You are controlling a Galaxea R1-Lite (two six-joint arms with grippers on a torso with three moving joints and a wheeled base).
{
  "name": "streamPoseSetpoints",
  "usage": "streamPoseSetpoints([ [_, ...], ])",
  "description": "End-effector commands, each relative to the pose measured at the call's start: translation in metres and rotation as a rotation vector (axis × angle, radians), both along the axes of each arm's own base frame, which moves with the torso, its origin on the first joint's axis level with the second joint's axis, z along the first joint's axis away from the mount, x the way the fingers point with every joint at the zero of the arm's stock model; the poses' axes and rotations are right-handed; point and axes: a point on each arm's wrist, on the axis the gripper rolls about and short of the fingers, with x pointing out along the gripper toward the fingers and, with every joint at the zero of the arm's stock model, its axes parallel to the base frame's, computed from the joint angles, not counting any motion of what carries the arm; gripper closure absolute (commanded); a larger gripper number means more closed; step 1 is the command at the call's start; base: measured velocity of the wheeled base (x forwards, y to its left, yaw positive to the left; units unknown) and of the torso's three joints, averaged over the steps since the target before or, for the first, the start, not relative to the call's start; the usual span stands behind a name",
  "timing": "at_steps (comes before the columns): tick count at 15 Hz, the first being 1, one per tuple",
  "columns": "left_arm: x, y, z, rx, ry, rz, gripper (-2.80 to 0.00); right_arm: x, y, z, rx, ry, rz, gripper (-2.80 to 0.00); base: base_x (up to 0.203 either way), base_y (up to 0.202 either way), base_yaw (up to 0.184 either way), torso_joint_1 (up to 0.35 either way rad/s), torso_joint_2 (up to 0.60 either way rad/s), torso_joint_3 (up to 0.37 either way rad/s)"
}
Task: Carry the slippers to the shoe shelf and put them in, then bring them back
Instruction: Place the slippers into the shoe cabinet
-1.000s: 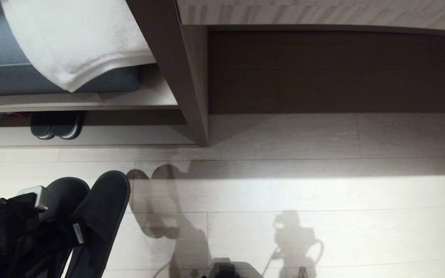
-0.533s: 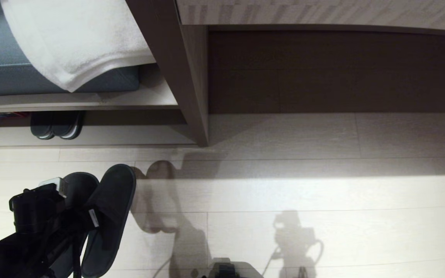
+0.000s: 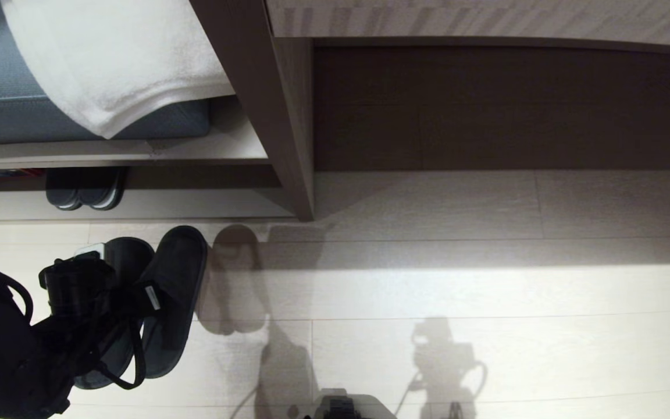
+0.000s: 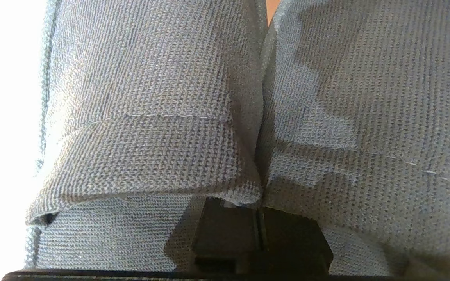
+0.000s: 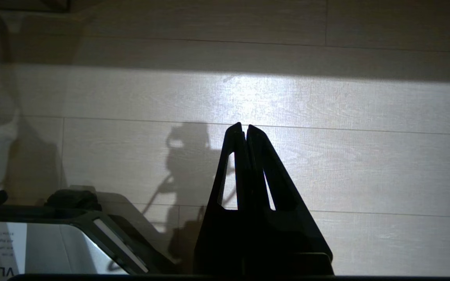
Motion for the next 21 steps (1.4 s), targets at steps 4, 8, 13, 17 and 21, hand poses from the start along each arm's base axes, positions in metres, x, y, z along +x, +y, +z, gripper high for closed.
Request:
streamPoseSetpoints([
  [4,0.028,-0.002,0.001,-0.008,-0.050,-0.067,0.00,0.000,0.000,0.000,0.000,0.000,0.001,0.00,0.000,0.000,0.000,0.000,0.00,0.000],
  [8,0.040,0.001,-0.003,0.017,-0.063,-0.102,0.00,0.000,0.000,0.000,0.000,0.000,0.002,0.00,0.000,0.000,0.000,0.000,0.00,0.000],
  [13,0.071,0.013,-0.002,0.103,-0.183,-0.088,0.00,0.000,0.000,0.000,0.000,0.000,0.002,0.00,0.000,0.000,0.000,0.000,0.00,0.000],
  [17,0.082,0.016,0.001,0.124,-0.212,-0.087,0.00,0.000,0.000,0.000,0.000,0.000,0.002,0.00,0.000,0.000,0.000,0.000,0.00,0.000],
  [21,0.088,0.015,0.003,0.131,-0.235,-0.155,0.00,0.000,0.000,0.000,0.000,0.000,0.001,0.00,0.000,0.000,0.000,0.000,0.00,0.000],
])
